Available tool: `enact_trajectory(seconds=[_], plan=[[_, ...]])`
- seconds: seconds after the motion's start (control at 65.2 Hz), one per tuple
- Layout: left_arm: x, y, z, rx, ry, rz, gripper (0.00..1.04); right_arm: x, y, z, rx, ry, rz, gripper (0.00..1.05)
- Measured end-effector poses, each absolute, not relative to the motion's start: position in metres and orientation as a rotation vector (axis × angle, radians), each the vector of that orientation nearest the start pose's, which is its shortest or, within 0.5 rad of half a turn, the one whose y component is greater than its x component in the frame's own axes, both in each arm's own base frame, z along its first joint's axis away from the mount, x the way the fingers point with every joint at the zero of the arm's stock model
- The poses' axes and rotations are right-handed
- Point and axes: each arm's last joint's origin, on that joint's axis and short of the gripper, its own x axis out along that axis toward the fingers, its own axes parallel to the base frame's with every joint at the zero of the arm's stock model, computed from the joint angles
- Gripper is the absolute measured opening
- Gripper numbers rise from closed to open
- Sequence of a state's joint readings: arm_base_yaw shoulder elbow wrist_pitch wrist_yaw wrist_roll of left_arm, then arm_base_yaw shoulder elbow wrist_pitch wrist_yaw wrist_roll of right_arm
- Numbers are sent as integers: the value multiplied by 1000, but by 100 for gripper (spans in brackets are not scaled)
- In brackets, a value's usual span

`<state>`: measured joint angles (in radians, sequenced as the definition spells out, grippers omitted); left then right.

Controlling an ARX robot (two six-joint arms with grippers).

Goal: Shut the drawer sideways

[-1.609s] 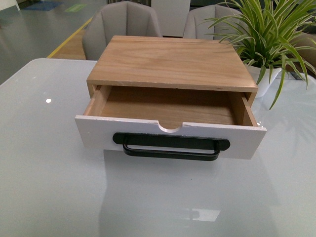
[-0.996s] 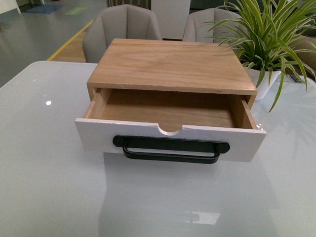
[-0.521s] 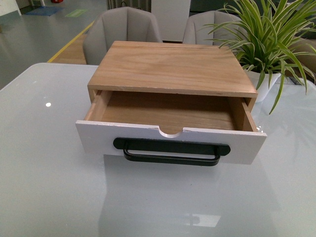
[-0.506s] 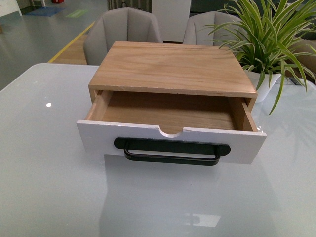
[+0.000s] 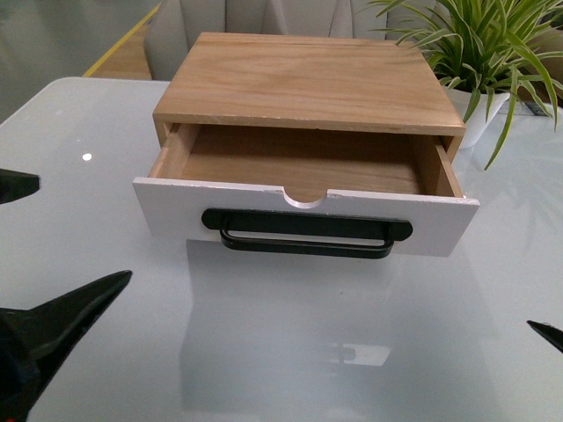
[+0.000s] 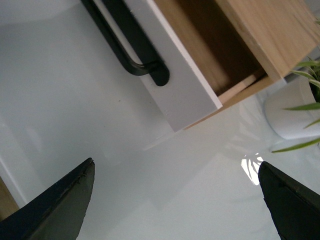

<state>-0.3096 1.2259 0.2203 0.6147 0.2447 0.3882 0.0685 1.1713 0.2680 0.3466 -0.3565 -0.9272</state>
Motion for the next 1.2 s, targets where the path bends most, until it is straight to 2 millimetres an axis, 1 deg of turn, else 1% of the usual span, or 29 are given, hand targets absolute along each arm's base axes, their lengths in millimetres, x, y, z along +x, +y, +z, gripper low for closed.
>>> enact_trajectory(seconds=[0.169, 0.245, 0.352, 0.49, 0.598, 0.858, 1.195], plan=[[203, -80, 134, 463, 245, -700, 96, 209, 35, 134, -965, 308, 725, 96], [211, -87, 127, 518, 235, -758, 96, 217, 42, 131, -1042, 287, 770, 96], [222, -97, 122, 563, 209, -825, 96, 223, 55, 122, -1090, 272, 841, 96], [232, -105, 117, 578, 192, -870, 96, 226, 66, 114, -1111, 258, 900, 96], [242, -112, 109, 580, 197, -894, 96, 233, 75, 107, -1111, 243, 937, 96], [255, -119, 99, 571, 213, -925, 96, 245, 84, 100, -1105, 240, 974, 96], [268, -125, 94, 568, 219, -950, 96, 255, 94, 95, -1104, 239, 1003, 96]])
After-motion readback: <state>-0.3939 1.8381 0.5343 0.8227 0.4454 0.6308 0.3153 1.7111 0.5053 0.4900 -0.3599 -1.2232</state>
